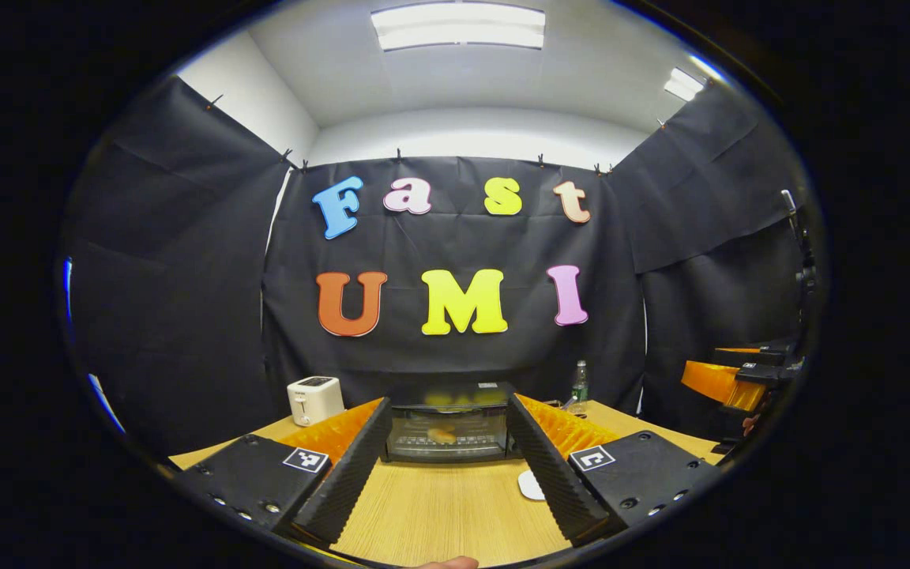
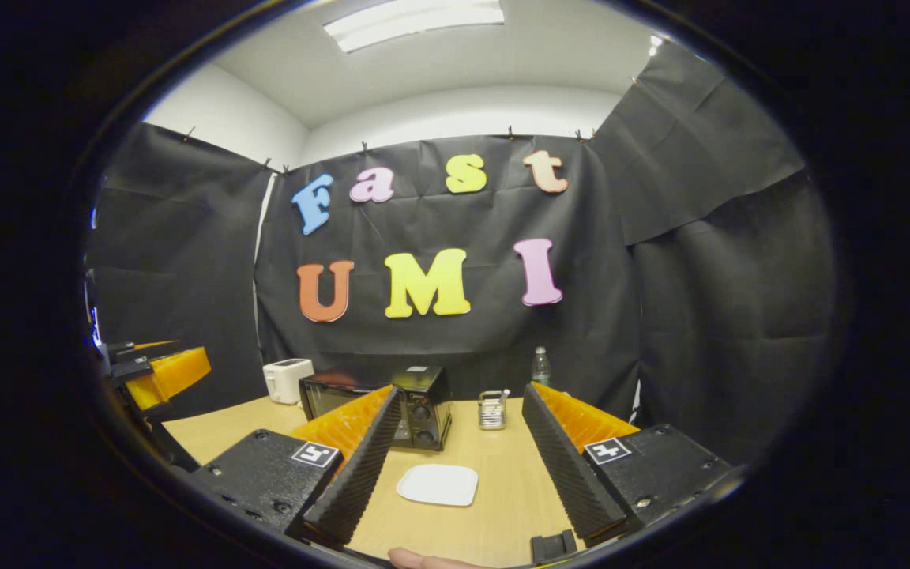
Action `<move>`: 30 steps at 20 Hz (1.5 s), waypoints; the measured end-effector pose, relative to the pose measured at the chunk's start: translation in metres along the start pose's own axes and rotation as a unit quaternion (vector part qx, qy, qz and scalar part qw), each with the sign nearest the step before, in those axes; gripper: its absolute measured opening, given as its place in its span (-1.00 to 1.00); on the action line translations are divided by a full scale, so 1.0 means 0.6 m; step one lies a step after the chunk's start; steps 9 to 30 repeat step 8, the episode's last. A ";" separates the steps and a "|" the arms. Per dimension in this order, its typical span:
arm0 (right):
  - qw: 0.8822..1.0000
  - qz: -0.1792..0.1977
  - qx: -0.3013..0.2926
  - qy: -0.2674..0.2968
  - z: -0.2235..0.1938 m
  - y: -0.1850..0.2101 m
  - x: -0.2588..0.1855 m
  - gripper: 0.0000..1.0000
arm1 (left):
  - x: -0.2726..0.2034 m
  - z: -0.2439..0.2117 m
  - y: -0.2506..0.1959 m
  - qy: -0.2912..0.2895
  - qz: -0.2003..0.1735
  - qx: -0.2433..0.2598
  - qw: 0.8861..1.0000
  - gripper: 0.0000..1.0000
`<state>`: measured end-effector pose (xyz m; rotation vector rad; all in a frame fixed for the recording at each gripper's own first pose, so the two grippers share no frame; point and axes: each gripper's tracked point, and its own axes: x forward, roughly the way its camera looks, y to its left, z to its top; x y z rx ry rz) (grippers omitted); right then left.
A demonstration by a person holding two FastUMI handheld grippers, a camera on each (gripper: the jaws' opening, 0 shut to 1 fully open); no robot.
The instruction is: Open the electric oven with the left hand, put the food in, and close the electric oven.
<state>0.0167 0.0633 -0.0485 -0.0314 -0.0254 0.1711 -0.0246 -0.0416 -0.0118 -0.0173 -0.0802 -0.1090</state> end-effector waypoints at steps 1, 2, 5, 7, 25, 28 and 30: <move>1.000 -0.001 0.001 0.000 0.000 -0.001 -0.001 0.86 | 0.001 -0.006 0.002 0.007 0.000 0.000 1.000 0.89; 1.000 -0.002 0.000 0.000 -0.002 -0.001 -0.002 0.95 | 0.003 -0.011 0.001 0.011 0.000 0.001 1.000 0.90; 1.000 -0.007 -0.004 0.000 -0.007 -0.007 -0.002 0.86 | 0.005 -0.016 0.007 0.016 0.004 0.000 1.000 0.90; 1.000 -0.011 -0.005 0.005 -0.015 -0.014 -0.001 0.95 | 0.005 -0.024 0.006 0.024 0.002 -0.008 1.000 0.89; 1.000 -0.013 -0.004 0.008 -0.019 -0.016 -0.001 0.95 | 0.004 -0.027 0.005 0.028 0.002 -0.013 1.000 0.90; 1.000 -0.013 -0.004 0.008 -0.019 -0.016 -0.001 0.95 | 0.004 -0.027 0.005 0.028 0.002 -0.013 1.000 0.90; 1.000 -0.013 -0.004 0.008 -0.019 -0.016 -0.001 0.95 | 0.004 -0.027 0.005 0.028 0.002 -0.013 1.000 0.90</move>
